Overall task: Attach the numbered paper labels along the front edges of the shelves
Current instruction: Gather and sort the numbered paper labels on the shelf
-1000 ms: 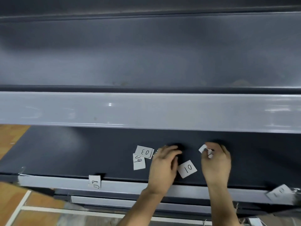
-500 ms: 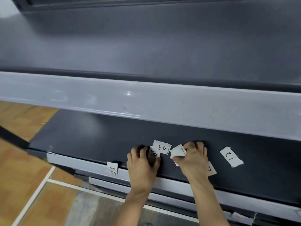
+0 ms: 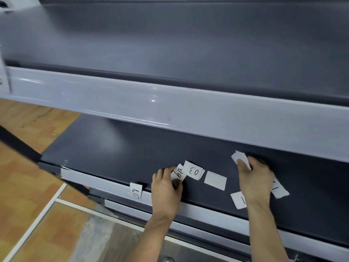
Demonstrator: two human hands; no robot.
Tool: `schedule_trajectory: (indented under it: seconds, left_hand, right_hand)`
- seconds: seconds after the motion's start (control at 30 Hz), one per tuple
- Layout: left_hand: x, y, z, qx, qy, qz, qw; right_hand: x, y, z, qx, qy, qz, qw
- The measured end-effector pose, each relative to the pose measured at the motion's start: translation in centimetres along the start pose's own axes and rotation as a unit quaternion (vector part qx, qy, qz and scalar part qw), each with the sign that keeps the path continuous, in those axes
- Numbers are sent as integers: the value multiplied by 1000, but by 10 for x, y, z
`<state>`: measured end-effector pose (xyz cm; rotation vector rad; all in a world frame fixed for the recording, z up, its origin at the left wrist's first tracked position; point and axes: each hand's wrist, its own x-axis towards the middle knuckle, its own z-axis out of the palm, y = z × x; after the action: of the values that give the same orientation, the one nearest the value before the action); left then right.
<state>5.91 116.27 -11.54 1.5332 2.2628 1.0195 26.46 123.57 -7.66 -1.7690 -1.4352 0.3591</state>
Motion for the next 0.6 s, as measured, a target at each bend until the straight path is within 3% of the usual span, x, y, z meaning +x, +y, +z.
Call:
schedule_trajectory:
  seconds: [0.07,0.17,0.27,0.37,0.47,0.6]
  left_hand:
    - [1,0,1,1,0,-4,1000]
    - [3,2,1,3,-5,-9,1000]
    - [4,2,0,1,-13,-10,1000]
    - [4,0,0,0,-14,-11,1000]
    - [4,0,0,-3,-18,-15,1000]
    - [4,-1,-2,-11,-24,-19,999]
  right_hand:
    - [-1,3,1,-31,16,-47,998]
    - [-11,2,9,-45,-58,-33,997]
    - [-19,-7,10,28,-85,-26,996]
    - [-15,-11,2,139,-66,42,987]
    - [-4,-9,-6,133,-35,95,986]
    - [-3,-17,-5,85,9,20,996]
